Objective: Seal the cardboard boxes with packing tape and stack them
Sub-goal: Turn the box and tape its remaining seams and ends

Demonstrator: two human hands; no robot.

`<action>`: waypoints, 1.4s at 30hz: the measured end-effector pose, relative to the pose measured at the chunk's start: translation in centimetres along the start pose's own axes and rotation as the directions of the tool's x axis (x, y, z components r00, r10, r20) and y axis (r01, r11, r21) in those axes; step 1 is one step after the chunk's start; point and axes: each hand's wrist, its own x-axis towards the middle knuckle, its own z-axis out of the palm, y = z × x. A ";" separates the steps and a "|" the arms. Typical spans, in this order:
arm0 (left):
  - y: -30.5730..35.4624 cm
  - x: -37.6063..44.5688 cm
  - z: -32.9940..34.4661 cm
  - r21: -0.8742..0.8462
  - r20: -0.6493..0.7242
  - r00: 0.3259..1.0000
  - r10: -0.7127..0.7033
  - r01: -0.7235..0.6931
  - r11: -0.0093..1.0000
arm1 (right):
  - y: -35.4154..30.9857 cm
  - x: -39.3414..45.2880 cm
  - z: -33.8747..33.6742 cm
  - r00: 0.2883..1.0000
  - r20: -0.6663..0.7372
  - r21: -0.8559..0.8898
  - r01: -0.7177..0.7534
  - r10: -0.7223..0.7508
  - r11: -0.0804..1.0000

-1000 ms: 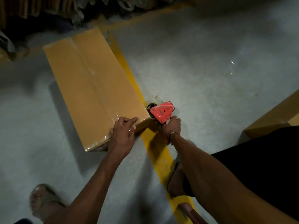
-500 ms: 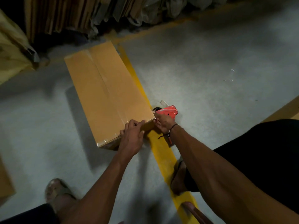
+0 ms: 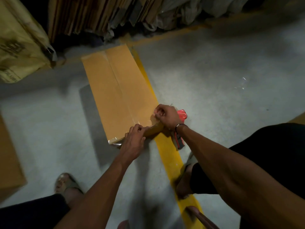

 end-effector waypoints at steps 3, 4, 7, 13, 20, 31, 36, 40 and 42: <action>-0.4 -0.5 -0.2 0.012 0.005 1.000 0.015 -0.015 1.000 | 0.0 0.1 0.7 0.950 0.295 -0.179 0.163 -0.105 0.970; -0.6 -0.7 -0.1 0.016 0.009 1.000 0.023 -0.024 1.000 | 0.1 0.0 0.9 0.940 0.322 -0.225 0.191 -0.112 0.955; -1.0 -1.1 0.1 0.078 0.002 0.997 0.080 -0.079 0.994 | 0.0 -0.4 0.7 0.925 0.348 -0.290 0.262 -0.154 0.920; -1.7 -2.0 0.9 0.332 0.048 0.979 0.200 -0.204 0.921 | -0.6 0.1 0.3 0.787 0.531 -0.502 0.592 -0.315 0.631; -3.5 -3.1 3.6 0.519 0.109 0.967 0.232 -0.254 0.816 | -1.0 0.7 -0.1 0.589 0.742 -0.558 0.807 -0.321 0.191; -8.4 -6.3 3.8 0.673 0.242 0.946 0.214 -0.322 0.666 | -2.9 1.6 1.0 0.573 0.804 -0.558 0.820 -0.158 0.128; -6.6 -6.8 1.5 0.428 0.181 0.954 0.240 -0.296 0.854 | -5.2 2.2 1.8 0.609 0.783 -0.570 0.784 -0.126 0.246; -5.5 -5.9 -0.3 0.125 -0.237 0.971 -0.039 0.070 0.990 | -6.7 1.7 4.8 0.585 0.781 -0.494 0.793 -0.218 0.358; -5.9 -5.7 -1.1 -0.105 -0.379 0.890 -0.254 0.232 0.967 | -7.3 1.4 6.4 0.592 0.772 -0.470 0.778 -0.232 0.417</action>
